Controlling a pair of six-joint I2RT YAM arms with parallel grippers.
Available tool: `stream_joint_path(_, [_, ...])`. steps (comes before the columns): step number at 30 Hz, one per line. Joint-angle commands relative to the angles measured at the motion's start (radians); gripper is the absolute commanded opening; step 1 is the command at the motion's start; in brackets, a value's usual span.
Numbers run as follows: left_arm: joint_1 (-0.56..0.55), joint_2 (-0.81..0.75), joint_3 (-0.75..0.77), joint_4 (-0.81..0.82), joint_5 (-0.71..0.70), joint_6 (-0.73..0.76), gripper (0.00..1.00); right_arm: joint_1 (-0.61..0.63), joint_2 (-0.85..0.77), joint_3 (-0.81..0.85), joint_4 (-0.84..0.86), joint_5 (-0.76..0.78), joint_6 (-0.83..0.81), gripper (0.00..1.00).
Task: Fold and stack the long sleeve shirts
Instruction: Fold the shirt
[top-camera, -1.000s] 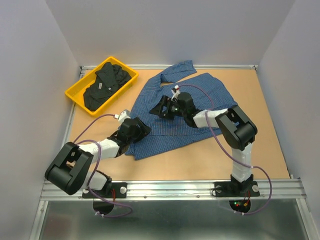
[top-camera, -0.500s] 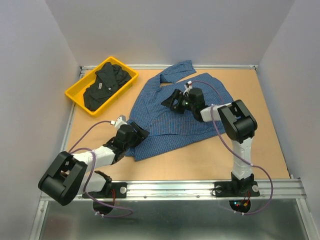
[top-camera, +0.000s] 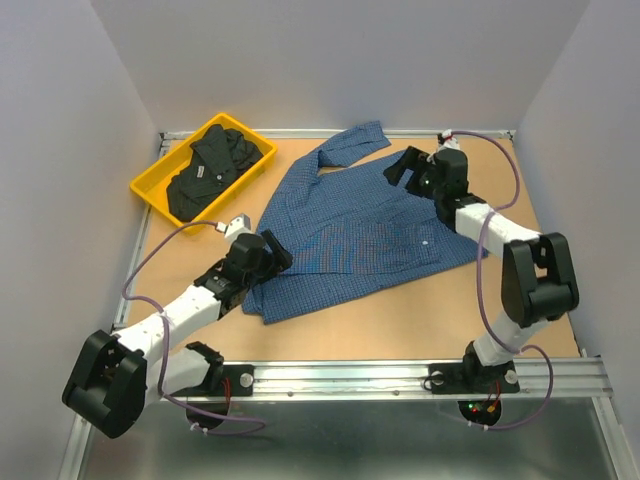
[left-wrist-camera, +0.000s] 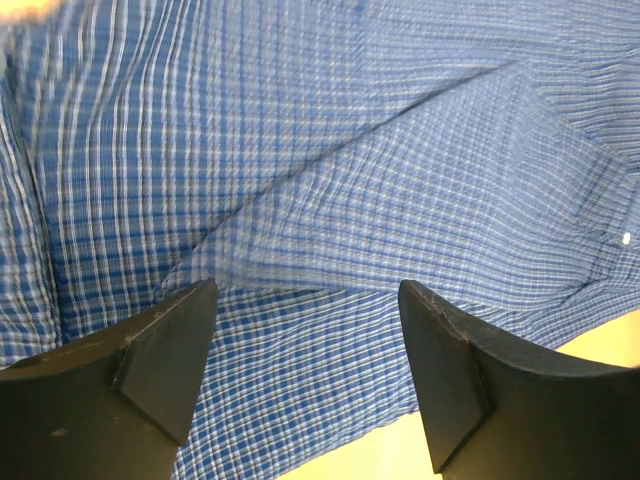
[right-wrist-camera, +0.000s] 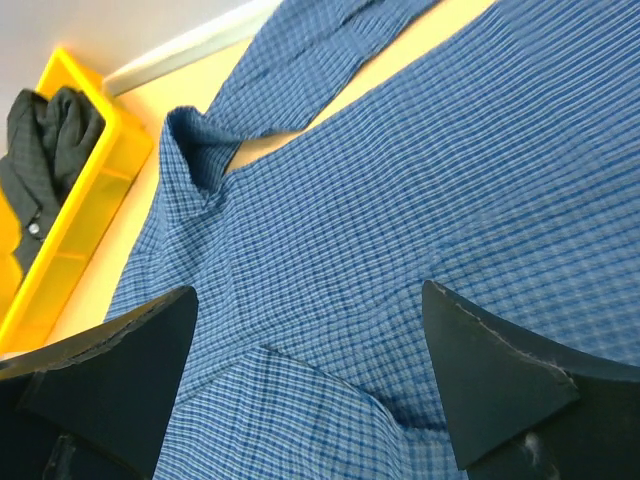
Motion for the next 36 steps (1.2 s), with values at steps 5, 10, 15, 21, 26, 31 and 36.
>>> stream_joint_path(5, [0.002,0.0,0.173,-0.221,-0.052,0.185,0.88,-0.007,-0.123,-0.058,-0.273,0.237,-0.183,0.97])
stream_joint_path(10, [0.002,0.036,0.221,-0.262,-0.035,0.219,0.9,-0.007,-0.124,-0.087,-0.407,0.295,-0.207,0.87])
stream_joint_path(15, [0.002,0.014,0.224,-0.282,-0.027,0.233,0.9,-0.007,-0.163,-0.165,-0.505,0.337,-0.188,0.75])
stream_joint_path(21, [0.002,-0.001,0.199,-0.307,0.007,0.239,0.9,-0.007,-0.193,-0.247,-0.626,0.358,-0.086,0.7])
stream_joint_path(26, [0.002,-0.053,0.162,-0.309,0.01,0.219,0.9,-0.009,-0.264,-0.328,-0.68,0.404,-0.023,0.72])
stream_joint_path(31, [0.0,-0.046,0.118,-0.241,0.144,0.191,0.9,-0.01,-0.413,-0.31,-0.648,0.294,-0.032,0.83])
stream_joint_path(36, [-0.02,-0.006,0.064,-0.143,0.278,0.145,0.89,-0.01,-0.485,-0.279,-0.635,0.217,-0.029,0.88])
